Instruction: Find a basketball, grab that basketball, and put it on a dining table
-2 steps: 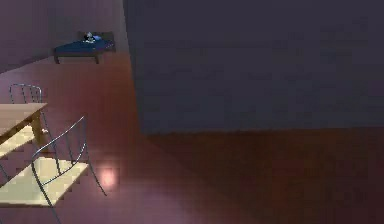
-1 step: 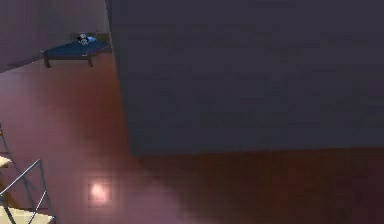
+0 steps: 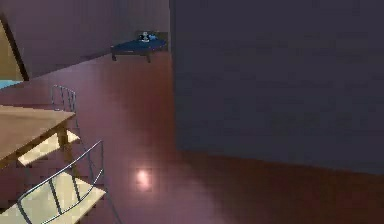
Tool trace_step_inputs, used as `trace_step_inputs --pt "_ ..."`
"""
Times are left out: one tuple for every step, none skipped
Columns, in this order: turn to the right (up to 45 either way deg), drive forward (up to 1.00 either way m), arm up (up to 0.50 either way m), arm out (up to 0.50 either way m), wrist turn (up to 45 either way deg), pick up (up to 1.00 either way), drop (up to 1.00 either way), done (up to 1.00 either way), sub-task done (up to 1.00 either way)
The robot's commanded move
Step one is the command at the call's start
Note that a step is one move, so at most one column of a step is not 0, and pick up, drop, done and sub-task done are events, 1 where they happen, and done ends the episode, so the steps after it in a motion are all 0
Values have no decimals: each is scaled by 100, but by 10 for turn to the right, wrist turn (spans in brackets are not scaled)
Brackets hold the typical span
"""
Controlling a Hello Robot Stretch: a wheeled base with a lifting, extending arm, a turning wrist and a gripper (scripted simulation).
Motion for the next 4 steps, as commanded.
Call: trace_step_inputs --pt "0 100 0 0 0 0 0 0 0" --pt "-120 0 0 0 0 0 0 0 0" --pt "0 5 0 0 0 0 0 0 0" --pt "-270 0 0 0 0 0 0 0 0"
